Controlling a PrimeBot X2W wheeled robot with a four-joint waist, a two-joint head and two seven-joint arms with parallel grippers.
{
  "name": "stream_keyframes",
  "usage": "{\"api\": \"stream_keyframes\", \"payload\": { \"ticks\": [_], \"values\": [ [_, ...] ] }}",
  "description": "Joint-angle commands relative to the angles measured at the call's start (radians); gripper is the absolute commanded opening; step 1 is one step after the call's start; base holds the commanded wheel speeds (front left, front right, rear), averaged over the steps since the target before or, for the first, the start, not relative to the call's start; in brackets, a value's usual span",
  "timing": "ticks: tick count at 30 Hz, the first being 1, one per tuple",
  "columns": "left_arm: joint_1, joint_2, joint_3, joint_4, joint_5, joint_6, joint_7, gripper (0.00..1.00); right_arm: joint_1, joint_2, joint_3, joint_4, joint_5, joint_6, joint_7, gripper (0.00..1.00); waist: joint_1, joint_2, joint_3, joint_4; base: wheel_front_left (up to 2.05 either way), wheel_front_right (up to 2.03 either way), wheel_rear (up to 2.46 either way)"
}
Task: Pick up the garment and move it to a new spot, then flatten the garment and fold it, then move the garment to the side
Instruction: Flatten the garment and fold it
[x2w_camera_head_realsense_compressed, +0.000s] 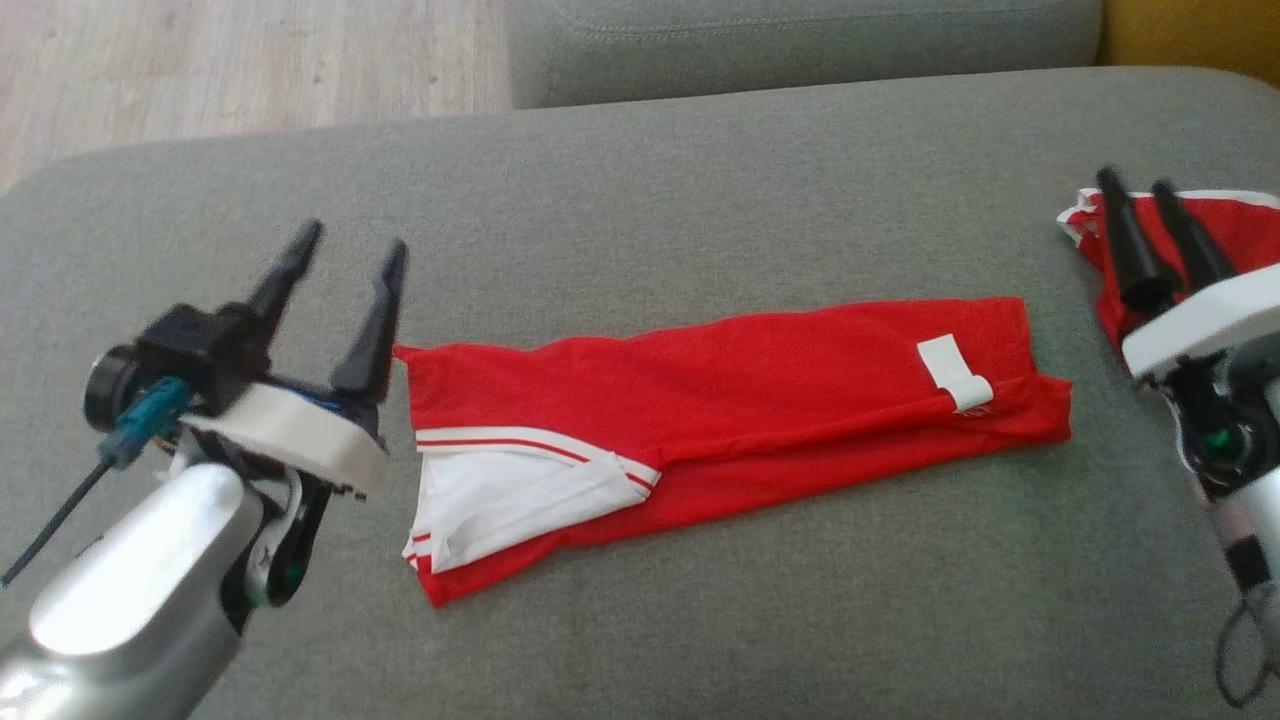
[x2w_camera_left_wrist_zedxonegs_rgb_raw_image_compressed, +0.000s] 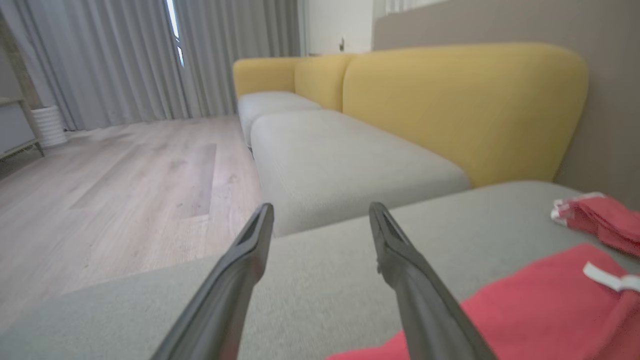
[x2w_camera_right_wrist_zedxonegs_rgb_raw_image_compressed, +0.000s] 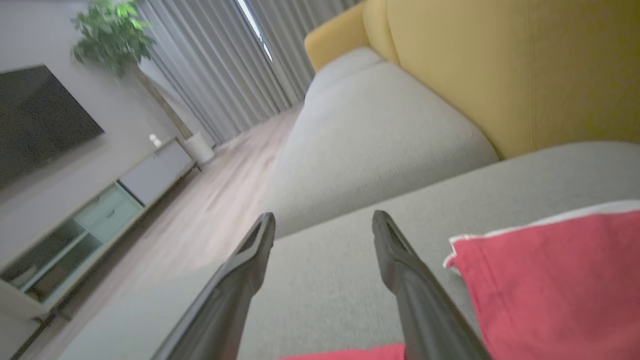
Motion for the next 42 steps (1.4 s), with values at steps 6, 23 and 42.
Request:
{"api": "stream_keyframes", "payload": {
  "ticks": [6,23,42],
  "values": [
    [0.029,-0.036,0.114,0.003,-0.002,0.051,-0.115,1.0,-0.004,0.102,-0.069,-0.08,-0.096,0.007,-0.137,1.0,0.0,-0.0001,-0.021,-0.006,0.0,0.0,0.0],
    [0.391,-0.347,0.406,0.031,0.283,-0.016,-0.132,1.0,0.342,0.402,-0.239,-0.134,-0.518,0.007,-0.23,1.0,0.0,-0.0001,-0.063,0.007,0.0,0.0,0.0],
    [0.413,-0.498,0.572,0.104,0.492,-0.223,-0.132,1.0,0.199,0.411,-0.495,0.13,-0.695,0.007,-0.218,1.0,0.0,-0.0001,0.031,0.035,0.0,0.0,0.0]
  ]
}}
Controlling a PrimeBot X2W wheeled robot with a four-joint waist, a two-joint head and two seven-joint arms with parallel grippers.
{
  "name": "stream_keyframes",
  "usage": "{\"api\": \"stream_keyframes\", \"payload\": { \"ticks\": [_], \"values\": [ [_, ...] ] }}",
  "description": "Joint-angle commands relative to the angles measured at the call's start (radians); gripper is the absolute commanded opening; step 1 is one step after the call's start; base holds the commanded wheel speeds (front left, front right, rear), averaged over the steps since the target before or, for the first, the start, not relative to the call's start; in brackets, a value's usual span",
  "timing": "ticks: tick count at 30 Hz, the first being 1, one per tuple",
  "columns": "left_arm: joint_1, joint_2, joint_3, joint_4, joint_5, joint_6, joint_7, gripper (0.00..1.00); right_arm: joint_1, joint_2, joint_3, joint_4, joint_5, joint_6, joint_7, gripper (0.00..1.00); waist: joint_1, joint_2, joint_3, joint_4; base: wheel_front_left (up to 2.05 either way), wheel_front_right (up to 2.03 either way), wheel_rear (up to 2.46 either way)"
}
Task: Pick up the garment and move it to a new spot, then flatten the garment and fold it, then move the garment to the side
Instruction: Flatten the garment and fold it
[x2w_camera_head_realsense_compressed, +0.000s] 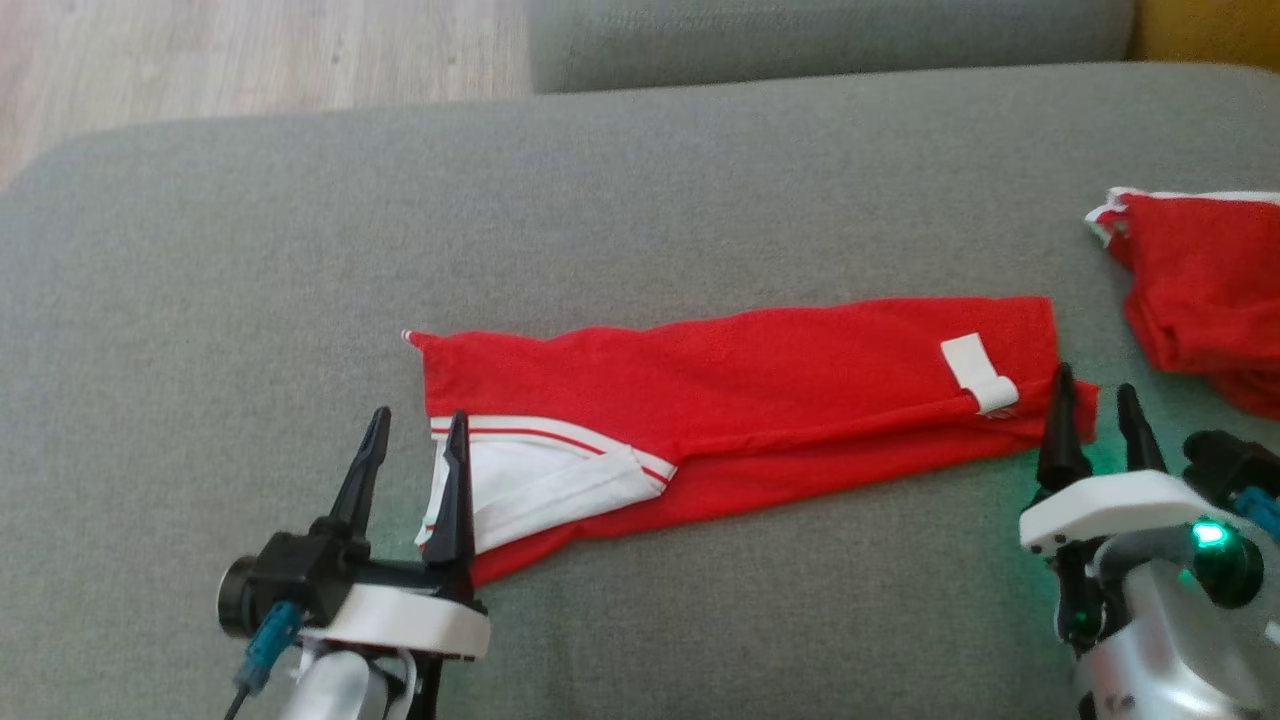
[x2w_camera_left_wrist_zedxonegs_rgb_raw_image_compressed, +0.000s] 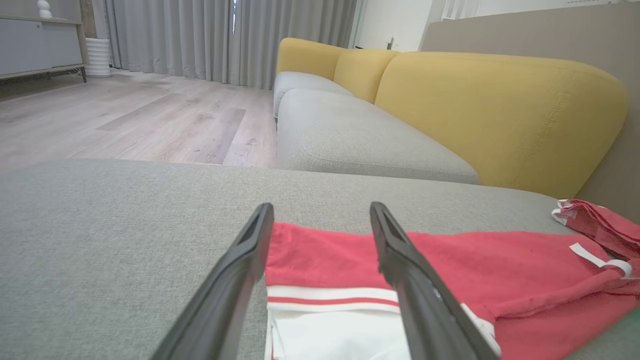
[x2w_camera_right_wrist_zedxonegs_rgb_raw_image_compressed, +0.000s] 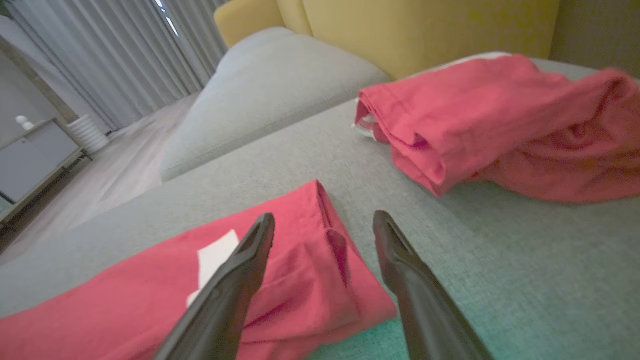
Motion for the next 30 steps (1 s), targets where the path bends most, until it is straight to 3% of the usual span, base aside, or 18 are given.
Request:
{"api": "stream_keyframes", "payload": {
  "ticks": [1,7,13,14,15,16,21,30],
  "values": [
    [-0.051,-0.003,0.04,-0.021,0.017,-0.01,-0.009,1.0,-0.058,-0.002,-0.003,0.023,-0.016,0.007,-0.003,1.0,-0.0001,-0.0001,0.021,0.009,0.0,0.0,0.0],
    [-0.072,-0.017,0.059,-0.01,0.036,-0.033,-0.009,1.0,-0.132,-0.002,-0.059,0.198,-0.045,0.007,-0.007,1.0,-0.0001,-0.0001,0.048,0.021,0.0,0.0,0.0],
    [-0.091,-0.028,0.094,0.001,0.056,-0.052,-0.009,1.0,-0.198,-0.002,-0.022,0.354,-0.035,0.007,-0.013,1.0,-0.0001,-0.0001,0.066,0.022,0.0,0.0,0.0],
    [-0.092,-0.03,0.099,0.002,0.058,-0.053,-0.009,1.0,-0.204,-0.002,-0.009,0.367,-0.031,0.007,-0.013,0.86,-0.0001,-0.0001,0.067,0.021,0.0,0.0,0.0],
    [-0.093,-0.032,0.104,0.003,0.059,-0.055,-0.009,1.0,-0.21,-0.002,0.001,0.376,-0.028,0.007,-0.014,0.38,-0.0001,-0.0001,0.067,0.019,0.0,0.0,0.0],
    [-0.094,-0.033,0.109,0.005,0.06,-0.057,-0.009,1.0,-0.214,-0.002,0.011,0.381,-0.027,0.007,-0.014,0.0,-0.0001,-0.0001,0.067,0.017,0.0,0.0,0.0],
    [-0.095,-0.039,0.13,0.009,0.072,-0.063,-0.009,1.0,-0.209,-0.002,-0.041,0.312,-0.063,0.007,-0.015,0.0,-0.0001,-0.0001,0.061,0.004,0.0,0.0,0.0],
    [-0.083,-0.049,0.148,0.011,0.083,-0.075,-0.01,1.0,-0.148,-0.007,-0.327,0.106,-0.242,0.007,-0.015,0.0,-0.0001,-0.0001,0.037,-0.008,0.0,0.0,0.0]
  ]
}}
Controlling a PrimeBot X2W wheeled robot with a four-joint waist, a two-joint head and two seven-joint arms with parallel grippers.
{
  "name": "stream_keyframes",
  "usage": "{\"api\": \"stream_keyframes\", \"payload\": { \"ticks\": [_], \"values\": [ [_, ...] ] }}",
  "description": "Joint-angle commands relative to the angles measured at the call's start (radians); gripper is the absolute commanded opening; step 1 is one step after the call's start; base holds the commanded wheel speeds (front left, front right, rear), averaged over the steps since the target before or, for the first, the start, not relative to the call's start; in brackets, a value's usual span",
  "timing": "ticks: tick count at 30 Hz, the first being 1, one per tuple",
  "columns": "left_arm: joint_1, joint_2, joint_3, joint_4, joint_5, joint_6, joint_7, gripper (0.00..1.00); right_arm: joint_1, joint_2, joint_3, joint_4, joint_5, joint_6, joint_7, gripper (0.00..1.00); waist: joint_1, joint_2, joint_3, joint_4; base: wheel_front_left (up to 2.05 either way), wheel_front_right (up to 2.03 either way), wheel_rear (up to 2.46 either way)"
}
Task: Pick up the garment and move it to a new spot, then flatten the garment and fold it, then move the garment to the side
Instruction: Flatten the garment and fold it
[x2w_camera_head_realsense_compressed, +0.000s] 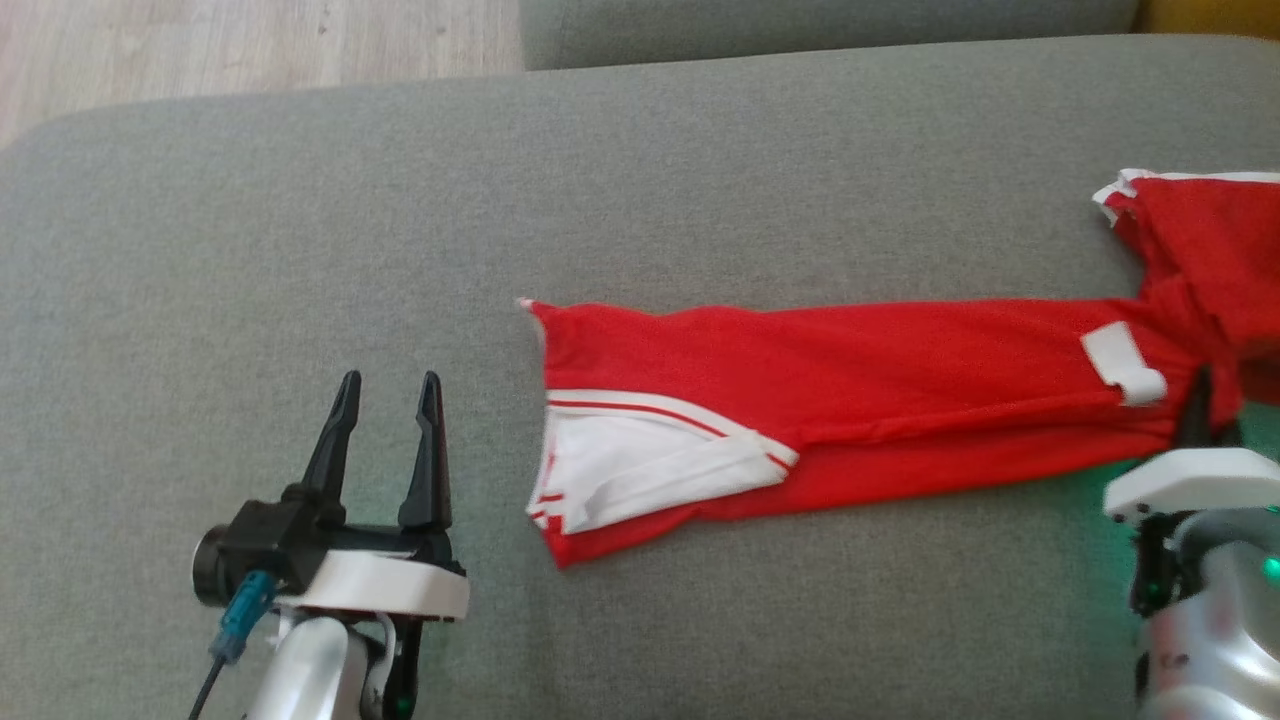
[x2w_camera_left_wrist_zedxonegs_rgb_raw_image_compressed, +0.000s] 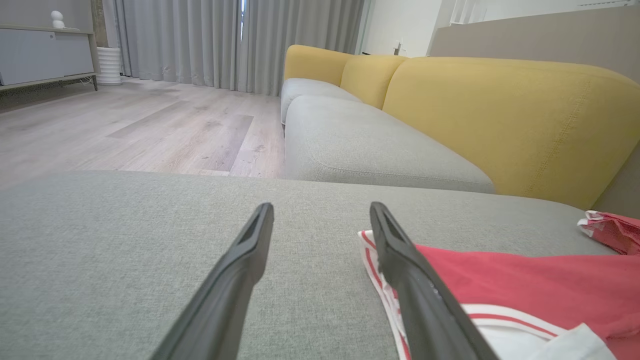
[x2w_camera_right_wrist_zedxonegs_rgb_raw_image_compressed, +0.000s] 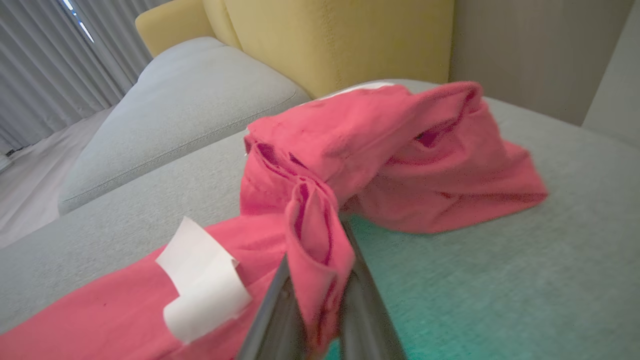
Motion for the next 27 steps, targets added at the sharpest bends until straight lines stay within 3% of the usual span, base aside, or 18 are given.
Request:
{"api": "stream_keyframes", "payload": {
  "ticks": [1,6,16,27],
  "values": [
    [-0.026,0.001,0.041,-0.029,0.009,-0.006,-0.01,1.0,-0.012,-0.009,0.001,-0.052,-0.027,0.007,-0.006,0.0,0.0,-0.0001,-0.006,-0.003,0.0,0.0,0.0],
    [-0.022,-0.005,0.048,-0.039,0.011,-0.01,-0.01,1.0,-0.025,-0.005,0.065,-0.074,-0.004,0.007,-0.006,0.0,0.0,-0.0001,-0.036,-0.003,0.0,0.0,0.0],
    [0.013,-0.013,0.056,-0.054,0.009,-0.004,-0.01,1.0,-0.005,-0.004,0.522,-0.109,0.323,0.007,-0.001,0.0,0.0,-0.0001,-0.125,0.043,0.0,0.0,0.0],
    [0.042,-0.014,0.072,-0.063,0.014,0.002,-0.01,1.0,0.026,-0.004,0.817,-0.158,0.535,0.007,0.011,0.0,0.0,-0.0001,-0.168,0.129,0.0,0.0,0.0]
  ]
}}
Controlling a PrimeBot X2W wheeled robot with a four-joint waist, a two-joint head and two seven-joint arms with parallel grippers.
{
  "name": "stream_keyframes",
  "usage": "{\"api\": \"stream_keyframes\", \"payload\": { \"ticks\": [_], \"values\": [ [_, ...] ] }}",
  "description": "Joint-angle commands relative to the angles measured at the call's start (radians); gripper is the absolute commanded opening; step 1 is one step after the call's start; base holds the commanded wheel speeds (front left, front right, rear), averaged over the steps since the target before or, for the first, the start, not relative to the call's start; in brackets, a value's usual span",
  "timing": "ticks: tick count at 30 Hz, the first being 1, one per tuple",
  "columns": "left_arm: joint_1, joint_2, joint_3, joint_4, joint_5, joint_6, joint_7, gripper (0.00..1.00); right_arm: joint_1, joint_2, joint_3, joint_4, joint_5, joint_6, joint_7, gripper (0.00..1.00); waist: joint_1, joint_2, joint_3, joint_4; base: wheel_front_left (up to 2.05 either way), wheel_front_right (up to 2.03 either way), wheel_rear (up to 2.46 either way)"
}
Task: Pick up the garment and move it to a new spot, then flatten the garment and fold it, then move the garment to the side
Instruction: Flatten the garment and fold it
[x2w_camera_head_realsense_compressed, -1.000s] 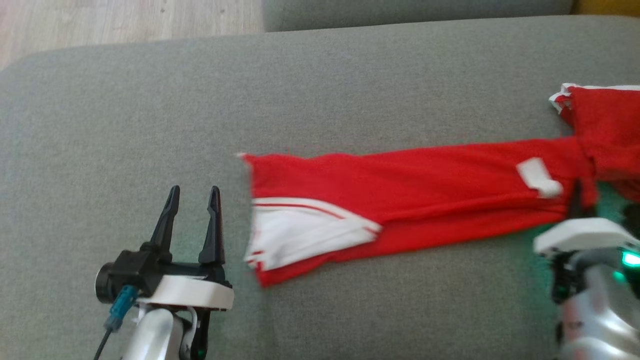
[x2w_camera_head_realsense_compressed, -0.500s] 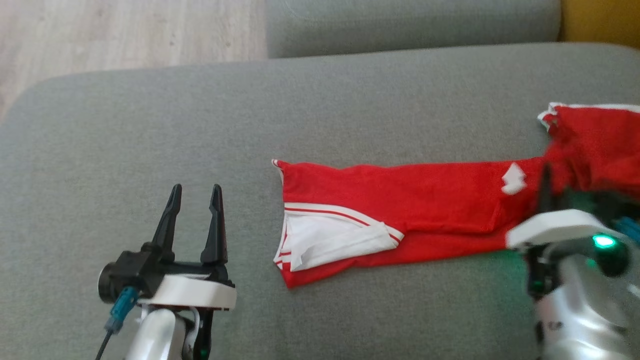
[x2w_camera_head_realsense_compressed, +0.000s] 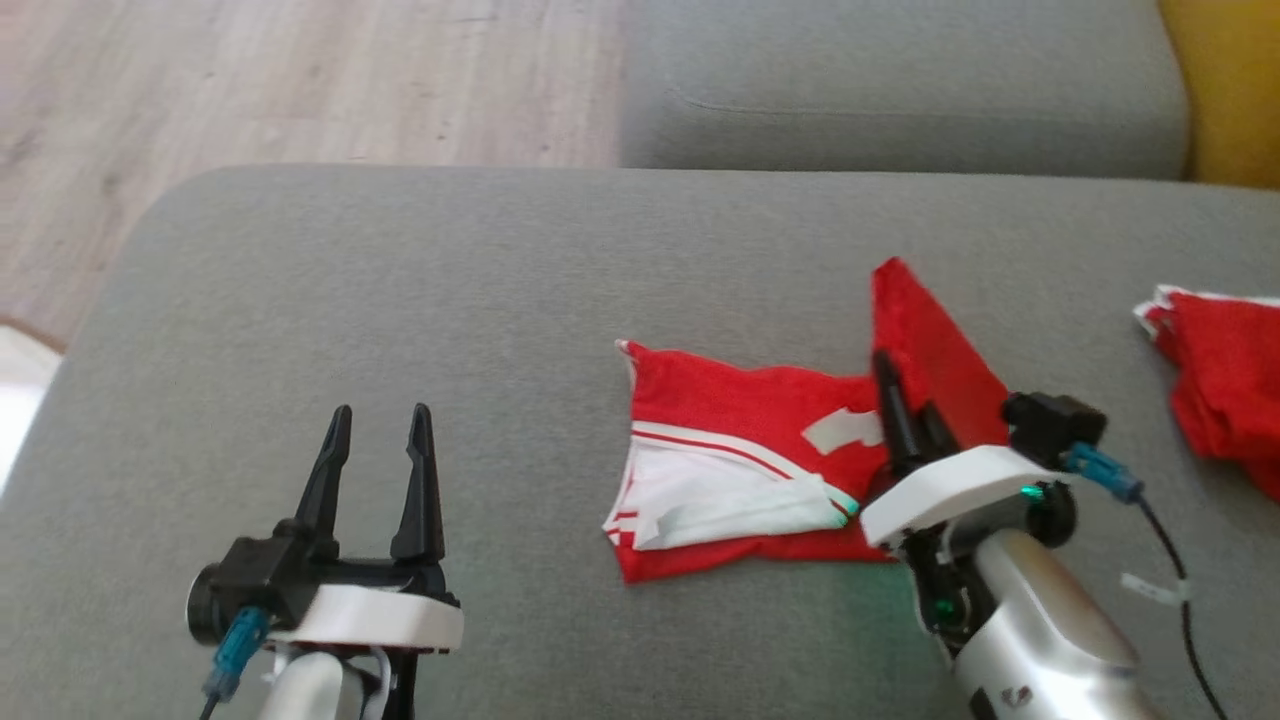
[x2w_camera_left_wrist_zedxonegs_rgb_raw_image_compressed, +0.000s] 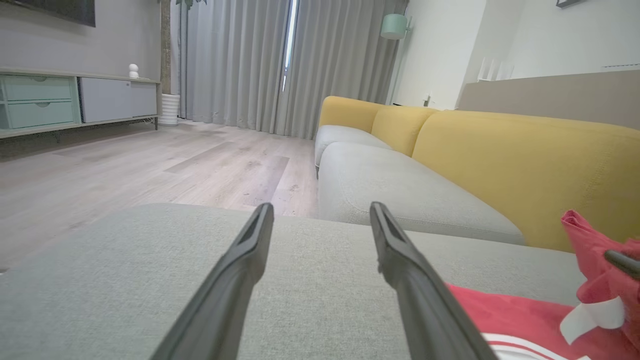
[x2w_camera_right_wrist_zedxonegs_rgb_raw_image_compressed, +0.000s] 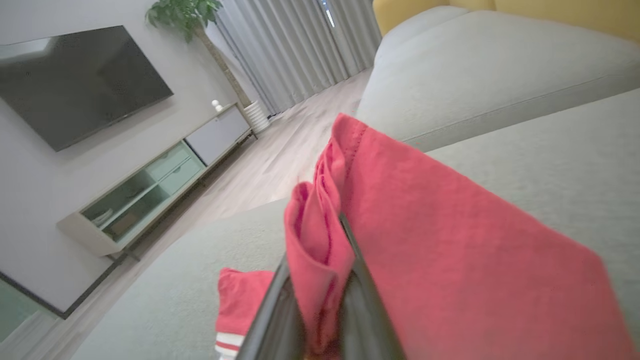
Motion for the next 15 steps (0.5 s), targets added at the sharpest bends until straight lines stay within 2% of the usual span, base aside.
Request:
{"api": "stream_keyframes", "payload": {
  "ticks": [1,8,15],
  "values": [
    [-0.022,0.001,0.039,-0.034,0.006,0.007,-0.01,1.0,-0.029,-0.002,0.031,-0.034,0.012,0.007,0.0,0.0,0.0001,-0.0001,-0.007,0.022,0.0,0.0,0.0],
    [-0.02,0.002,0.034,-0.031,0.009,0.003,-0.01,1.0,-0.033,-0.001,0.165,0.005,0.107,0.007,-0.002,0.0,0.0001,-0.0001,-0.005,0.087,0.0,0.0,0.0],
    [-0.03,0.001,0.034,-0.03,0.009,-0.001,-0.01,1.0,-0.057,-0.001,0.288,0.056,0.151,0.007,-0.009,0.0,0.0001,-0.0001,0.015,0.129,0.0,0.0,0.0]
  ]
}}
